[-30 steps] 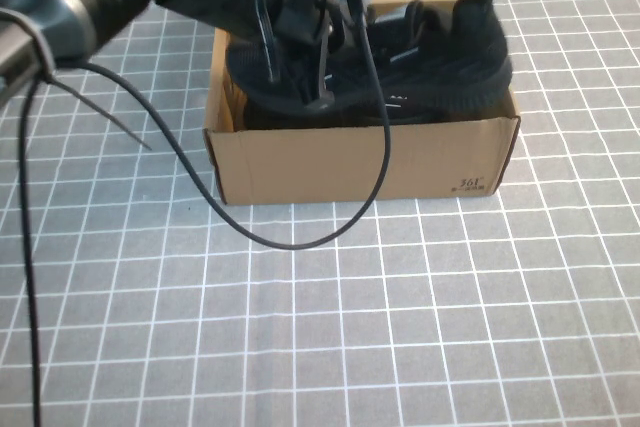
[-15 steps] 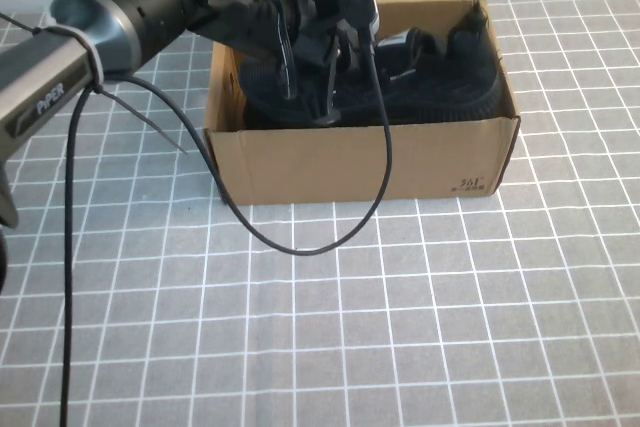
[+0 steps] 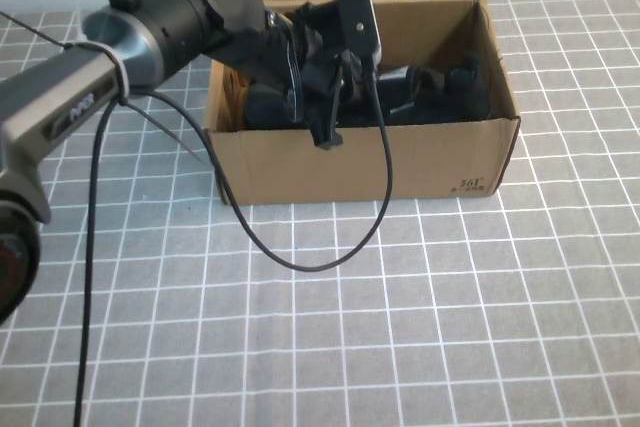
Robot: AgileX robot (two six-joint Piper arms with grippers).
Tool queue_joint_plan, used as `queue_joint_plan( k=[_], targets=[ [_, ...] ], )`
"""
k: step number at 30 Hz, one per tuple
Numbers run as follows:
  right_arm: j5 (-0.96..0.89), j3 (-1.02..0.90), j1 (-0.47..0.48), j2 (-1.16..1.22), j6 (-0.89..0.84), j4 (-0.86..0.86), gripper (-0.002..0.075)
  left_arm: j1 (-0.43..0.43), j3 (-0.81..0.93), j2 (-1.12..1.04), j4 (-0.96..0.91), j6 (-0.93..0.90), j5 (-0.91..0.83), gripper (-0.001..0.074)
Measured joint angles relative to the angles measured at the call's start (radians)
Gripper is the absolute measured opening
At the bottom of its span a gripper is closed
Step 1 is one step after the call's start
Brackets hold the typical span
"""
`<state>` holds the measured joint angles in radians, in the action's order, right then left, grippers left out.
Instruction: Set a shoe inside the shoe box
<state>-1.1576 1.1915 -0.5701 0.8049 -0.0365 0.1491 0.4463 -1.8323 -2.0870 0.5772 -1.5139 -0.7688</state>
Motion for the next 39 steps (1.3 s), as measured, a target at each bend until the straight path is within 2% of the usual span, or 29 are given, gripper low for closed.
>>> queue_joint_plan(
  k=[21, 31, 39],
  targets=[
    [0.016, -0.060, 0.000, 0.000, 0.000, -0.025, -0.0016, 0.000, -0.011, -0.090, 0.045, 0.001, 0.005, 0.0021],
    [0.037, -0.060, 0.000, 0.000, 0.000, -0.025, -0.0016, 0.000, -0.081, -0.100, 0.056, 0.159, -0.059, 0.0021],
    [0.057, -0.060, 0.000, 0.000, -0.002, -0.025, -0.0016, 0.000, -0.128, -0.100, 0.052, 0.181, -0.105, 0.0021]
  ],
)
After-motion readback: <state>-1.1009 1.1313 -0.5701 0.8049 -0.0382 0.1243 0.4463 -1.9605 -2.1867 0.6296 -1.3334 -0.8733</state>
